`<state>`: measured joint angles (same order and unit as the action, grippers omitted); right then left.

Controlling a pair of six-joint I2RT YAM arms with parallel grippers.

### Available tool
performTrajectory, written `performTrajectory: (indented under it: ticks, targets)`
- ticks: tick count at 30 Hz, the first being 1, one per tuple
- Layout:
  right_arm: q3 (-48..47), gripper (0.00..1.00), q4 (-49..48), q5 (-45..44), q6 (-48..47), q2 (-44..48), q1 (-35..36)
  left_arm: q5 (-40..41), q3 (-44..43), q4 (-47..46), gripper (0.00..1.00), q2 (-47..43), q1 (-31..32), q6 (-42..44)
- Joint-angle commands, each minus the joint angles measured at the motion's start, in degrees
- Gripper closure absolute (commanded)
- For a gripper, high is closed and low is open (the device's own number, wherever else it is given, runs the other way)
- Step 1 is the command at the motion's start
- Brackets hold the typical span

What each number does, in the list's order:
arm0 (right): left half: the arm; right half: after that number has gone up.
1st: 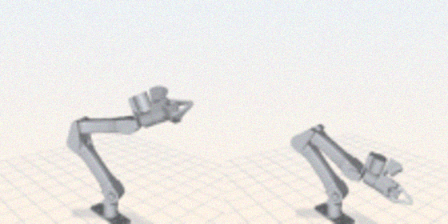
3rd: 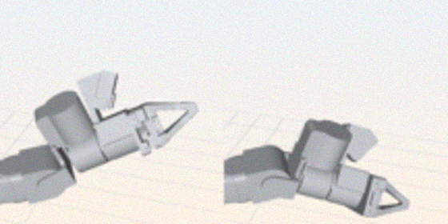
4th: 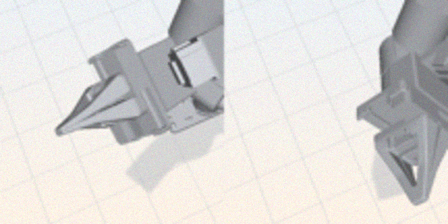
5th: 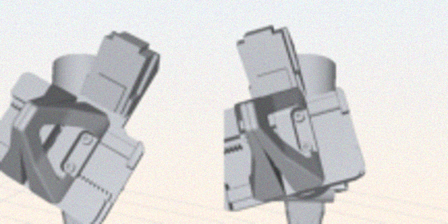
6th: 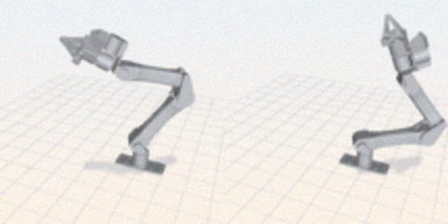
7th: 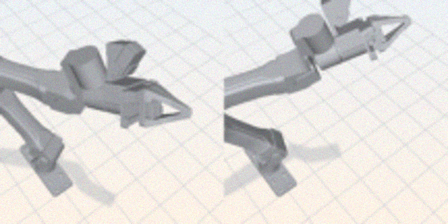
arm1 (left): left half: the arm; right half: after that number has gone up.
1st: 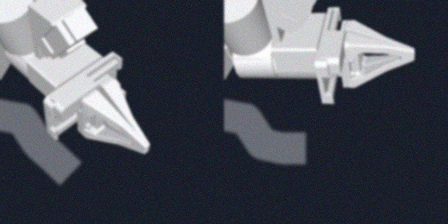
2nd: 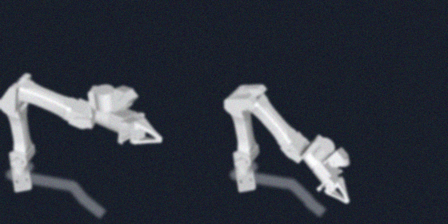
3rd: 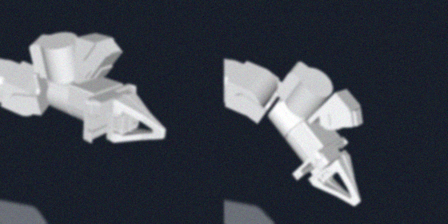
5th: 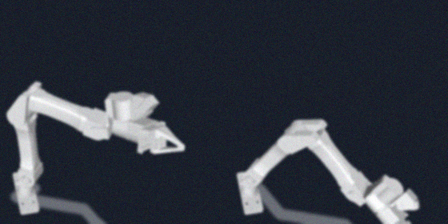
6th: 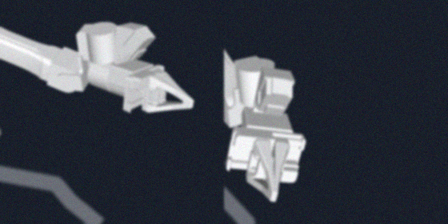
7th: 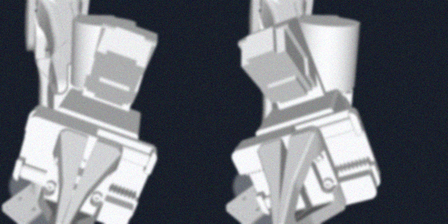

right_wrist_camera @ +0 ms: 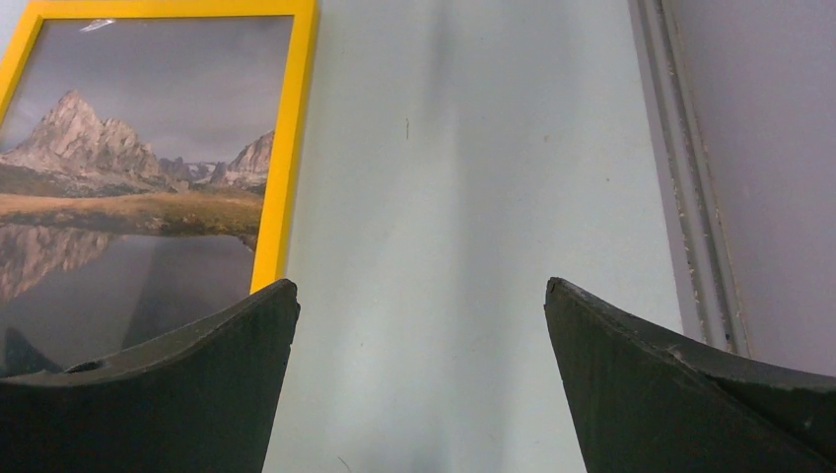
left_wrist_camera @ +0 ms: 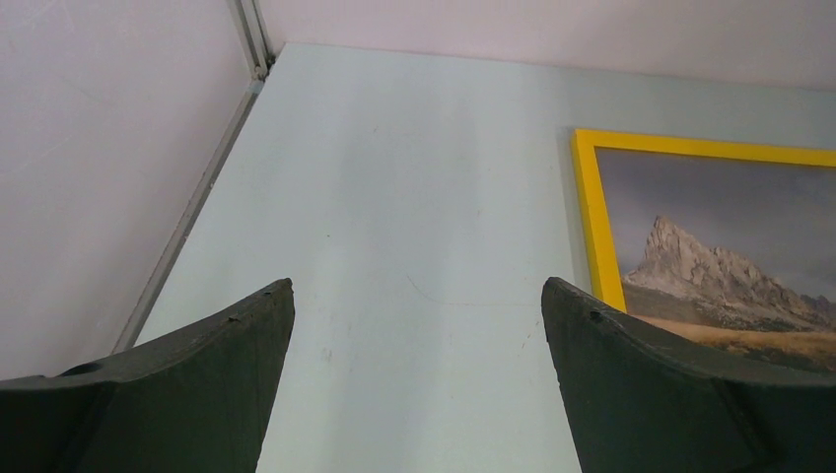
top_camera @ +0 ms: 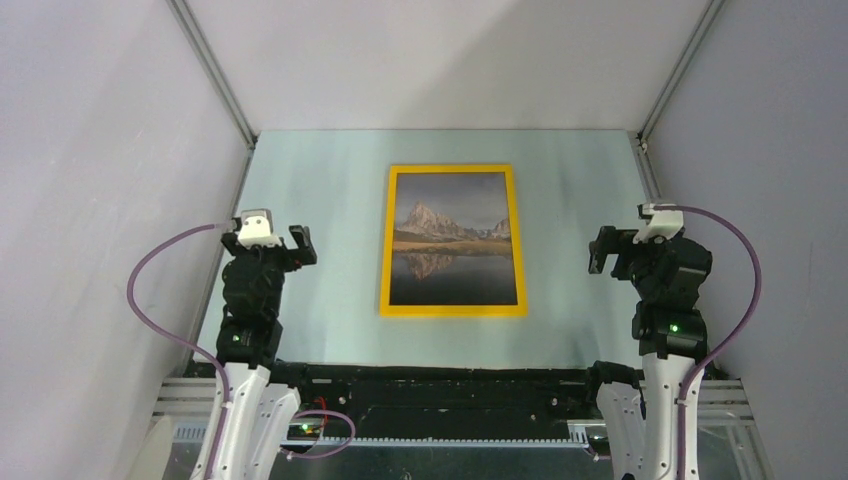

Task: Put the photo into the frame
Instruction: Reset both arms

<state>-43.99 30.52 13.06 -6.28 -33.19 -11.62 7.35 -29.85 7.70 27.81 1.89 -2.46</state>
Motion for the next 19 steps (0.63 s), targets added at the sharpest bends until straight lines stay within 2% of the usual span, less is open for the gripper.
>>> performTrajectory:
  ticks: [1, 10, 19]
  targets:
    - [0.3, 0.01, -2.0, -2.6, -1.6, 0.4, -0.2, 1.7, -0.1, -5.8, 0.0, -0.8, -0.6, 1.6]
    - [0.3, 0.01, -1.9, -5.0, -2.9, 1.2, -0.2, 3.2, 0.5, -6.0, 0.0, -2.0, -0.6, 2.4]
    - [0.5, 0.0, -1.8, -3.8, -3.2, 1.4, -0.2, 3.3, 0.8, -6.0, 0.0, -2.2, -0.7, 3.6]
